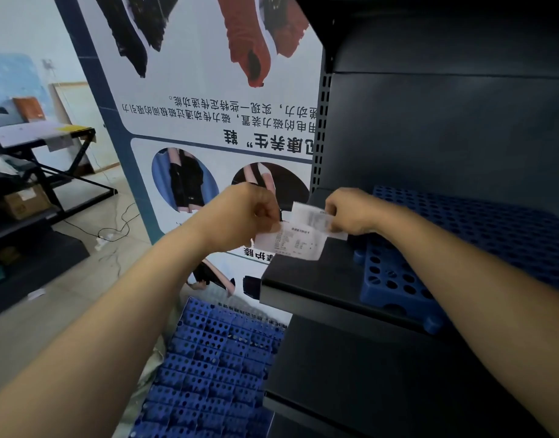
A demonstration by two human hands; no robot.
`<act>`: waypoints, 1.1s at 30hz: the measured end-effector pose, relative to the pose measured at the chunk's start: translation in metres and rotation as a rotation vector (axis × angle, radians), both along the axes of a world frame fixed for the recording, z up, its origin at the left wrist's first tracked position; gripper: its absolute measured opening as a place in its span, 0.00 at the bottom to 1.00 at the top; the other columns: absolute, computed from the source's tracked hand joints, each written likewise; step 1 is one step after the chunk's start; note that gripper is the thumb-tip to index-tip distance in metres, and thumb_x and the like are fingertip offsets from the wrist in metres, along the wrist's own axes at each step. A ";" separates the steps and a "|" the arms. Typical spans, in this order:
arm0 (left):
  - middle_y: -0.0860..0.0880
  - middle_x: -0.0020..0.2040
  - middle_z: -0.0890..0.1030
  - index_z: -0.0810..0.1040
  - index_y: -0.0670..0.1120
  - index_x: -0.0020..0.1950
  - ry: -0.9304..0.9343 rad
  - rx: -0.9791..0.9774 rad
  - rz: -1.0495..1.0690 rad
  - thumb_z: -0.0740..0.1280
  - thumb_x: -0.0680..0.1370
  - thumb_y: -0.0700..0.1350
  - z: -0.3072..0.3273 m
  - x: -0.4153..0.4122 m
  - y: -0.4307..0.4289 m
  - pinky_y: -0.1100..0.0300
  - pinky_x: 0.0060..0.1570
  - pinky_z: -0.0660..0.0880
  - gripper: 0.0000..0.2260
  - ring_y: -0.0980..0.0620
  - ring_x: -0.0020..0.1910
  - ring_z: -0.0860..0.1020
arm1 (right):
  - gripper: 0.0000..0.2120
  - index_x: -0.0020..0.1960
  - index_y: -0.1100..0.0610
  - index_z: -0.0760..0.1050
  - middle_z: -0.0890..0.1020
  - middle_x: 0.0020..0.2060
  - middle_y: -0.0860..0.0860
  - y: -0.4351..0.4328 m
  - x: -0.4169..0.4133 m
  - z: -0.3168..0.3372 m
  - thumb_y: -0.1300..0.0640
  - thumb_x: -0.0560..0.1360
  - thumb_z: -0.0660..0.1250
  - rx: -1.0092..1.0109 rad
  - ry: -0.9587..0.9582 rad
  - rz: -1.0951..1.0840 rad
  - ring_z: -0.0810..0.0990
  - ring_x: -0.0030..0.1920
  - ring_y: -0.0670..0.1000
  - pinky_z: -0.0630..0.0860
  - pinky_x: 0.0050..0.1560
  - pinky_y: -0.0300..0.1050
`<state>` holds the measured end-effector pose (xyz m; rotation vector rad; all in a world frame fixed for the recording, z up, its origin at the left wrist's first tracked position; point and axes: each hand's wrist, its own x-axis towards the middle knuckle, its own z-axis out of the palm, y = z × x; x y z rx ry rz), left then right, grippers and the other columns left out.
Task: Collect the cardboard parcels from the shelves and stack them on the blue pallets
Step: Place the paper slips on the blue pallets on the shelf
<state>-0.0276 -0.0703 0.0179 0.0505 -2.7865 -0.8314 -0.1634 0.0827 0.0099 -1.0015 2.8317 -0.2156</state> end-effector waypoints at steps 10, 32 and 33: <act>0.47 0.37 0.81 0.77 0.45 0.40 0.027 0.217 -0.222 0.66 0.75 0.35 0.018 -0.032 0.064 0.71 0.27 0.73 0.07 0.62 0.27 0.77 | 0.10 0.54 0.58 0.80 0.81 0.48 0.51 0.090 -0.001 0.042 0.63 0.76 0.64 -0.535 0.177 -0.281 0.77 0.45 0.49 0.69 0.41 0.39; 0.54 0.38 0.80 0.79 0.48 0.42 -0.160 -0.026 -0.266 0.70 0.73 0.41 0.003 -0.047 0.202 0.67 0.36 0.72 0.03 0.59 0.36 0.76 | 0.07 0.47 0.58 0.80 0.80 0.41 0.50 0.243 0.035 0.042 0.64 0.77 0.63 -0.713 0.082 -0.374 0.76 0.38 0.46 0.74 0.43 0.38; 0.54 0.38 0.79 0.79 0.48 0.43 -0.162 -0.035 -0.246 0.71 0.73 0.41 0.001 -0.046 0.203 0.68 0.34 0.70 0.03 0.59 0.35 0.76 | 0.07 0.48 0.58 0.80 0.80 0.40 0.50 0.246 0.036 0.042 0.64 0.77 0.63 -0.713 0.077 -0.367 0.75 0.36 0.44 0.73 0.40 0.36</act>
